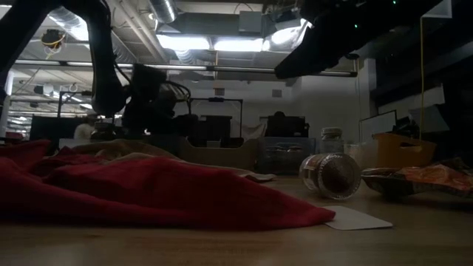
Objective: Sort spices by type
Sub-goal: Put the yellow seasoning bottle into the green bin
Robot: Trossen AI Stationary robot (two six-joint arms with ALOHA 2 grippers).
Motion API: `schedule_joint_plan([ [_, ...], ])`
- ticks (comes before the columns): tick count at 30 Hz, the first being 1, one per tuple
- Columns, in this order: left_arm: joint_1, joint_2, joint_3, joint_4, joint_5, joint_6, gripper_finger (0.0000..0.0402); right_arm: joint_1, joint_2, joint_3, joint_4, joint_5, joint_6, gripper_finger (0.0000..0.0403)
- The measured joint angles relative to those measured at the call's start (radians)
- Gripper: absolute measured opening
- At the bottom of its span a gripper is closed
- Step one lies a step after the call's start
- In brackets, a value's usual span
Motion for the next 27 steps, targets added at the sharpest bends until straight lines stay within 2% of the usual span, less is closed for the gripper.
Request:
schedule_joint_plan([
  [7,0.002,-0.002,0.003,-0.078,0.0,-0.077,0.0207,0.0,0.0,0.0,0.0,0.0,0.0,0.0308],
  [16,0.003,-0.002,0.002,-0.086,0.07,-0.109,0.0207,0.0,0.0,0.0,0.001,0.0,0.0,0.0308],
  [27,0.002,-0.002,0.001,-0.085,0.063,-0.137,0.0208,0.0,-0.001,0.0,-0.004,0.0,0.0,0.0308],
])
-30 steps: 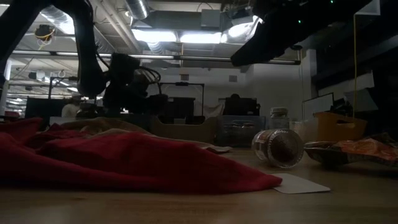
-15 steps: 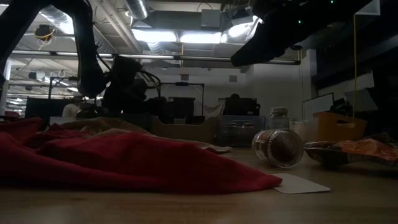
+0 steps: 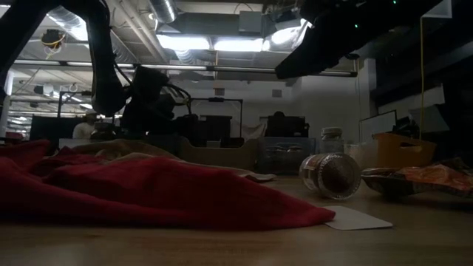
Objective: Sort spices by type
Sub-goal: Put the yellow seasoning bottle into the green bin, then put the orange seasoning bag into the yellow bin
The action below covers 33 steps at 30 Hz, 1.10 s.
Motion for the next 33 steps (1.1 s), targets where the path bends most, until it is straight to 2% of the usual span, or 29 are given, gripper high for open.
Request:
schedule_joint_plan([
  [8,0.0,0.0,0.001,0.002,-0.01,0.061,0.021,0.0,0.0,0.0,0.0,0.0,0.0,0.0308],
  [18,0.003,0.003,0.048,-0.029,-0.013,0.065,0.0269,0.0,0.0,0.0,0.0,0.0,0.0,0.0308],
  [24,-0.013,-0.004,0.058,-0.022,-0.013,0.161,0.0271,0.0,0.0,0.0,0.0,0.0,0.0,0.0308],
  [33,-0.044,-0.112,0.058,-0.069,-0.013,0.173,0.0272,0.0,0.0,0.0,0.0,0.0,0.0,0.0308],
])
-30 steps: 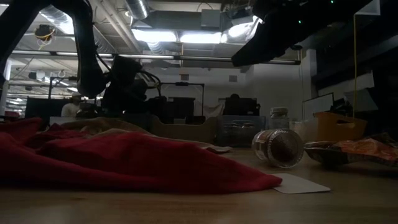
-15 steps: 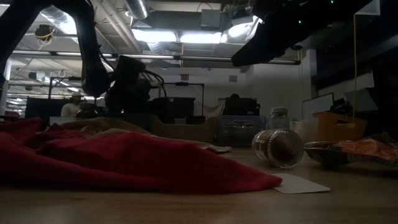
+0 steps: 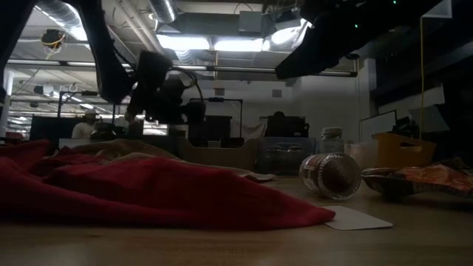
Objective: Sort spices by type
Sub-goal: Put the orange seasoning bag into the yellow bin
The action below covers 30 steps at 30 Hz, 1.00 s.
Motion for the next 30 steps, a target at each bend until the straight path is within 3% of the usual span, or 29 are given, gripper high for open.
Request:
schedule_joint_plan([
  [7,0.0,-0.141,0.001,-0.159,-0.001,0.047,0.0272,0.0,0.0,0.0,0.0,-0.004,0.0,0.0308],
  [12,-0.025,-0.28,0.001,-0.312,-0.001,0.038,0.0272,0.0,0.0,0.0,-0.003,-0.079,0.0,0.0308],
  [17,-0.117,-0.47,0.002,-0.569,0.009,0.026,0.0272,0.0,0.0,0.0,-0.028,-0.175,0.0,0.0308],
  [22,-0.265,-0.675,0.002,-0.938,0.025,-0.093,0.0272,0.001,0.0,0.0,-0.082,-0.19,0.0,0.0308],
  [25,-0.365,-0.785,0.002,-1.182,0.121,-0.201,0.0272,0.001,0.0,0.0,-0.113,-0.19,0.0,0.0308],
  [30,-0.545,-0.906,0.002,-1.468,0.419,-0.363,0.0272,0.001,0.0,0.0,-0.148,-0.19,0.0,0.0308],
])
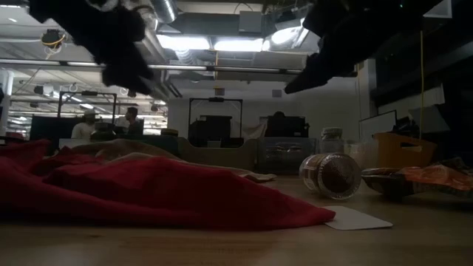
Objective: Sort spices by type
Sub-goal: Put the orange seasoning bag into the yellow bin
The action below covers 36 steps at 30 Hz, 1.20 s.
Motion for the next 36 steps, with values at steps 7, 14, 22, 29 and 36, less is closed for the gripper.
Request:
schedule_joint_plan([
  [7,-0.251,-0.011,0.0,-0.139,0.175,-0.353,0.0272,0.0,0.0,0.0,-0.018,-0.054,0.004,0.0308],
  [14,-0.376,-0.009,0.0,-0.331,0.268,-0.663,0.0272,0.0,0.0,0.0,-0.018,-0.096,0.004,0.0308],
  [22,-0.429,-0.009,0.0,-0.462,0.381,-0.854,0.0253,-0.001,0.0,0.0,-0.018,-0.097,0.004,0.0308],
  [29,-0.514,0.006,0.0,-0.513,0.405,-0.999,0.0227,-0.001,0.0,0.0,-0.018,-0.097,0.004,0.0308],
  [36,-0.588,0.087,0.0,-0.516,0.435,-1.066,0.0219,-0.001,0.0,0.0,-0.017,-0.097,0.004,0.0308],
])
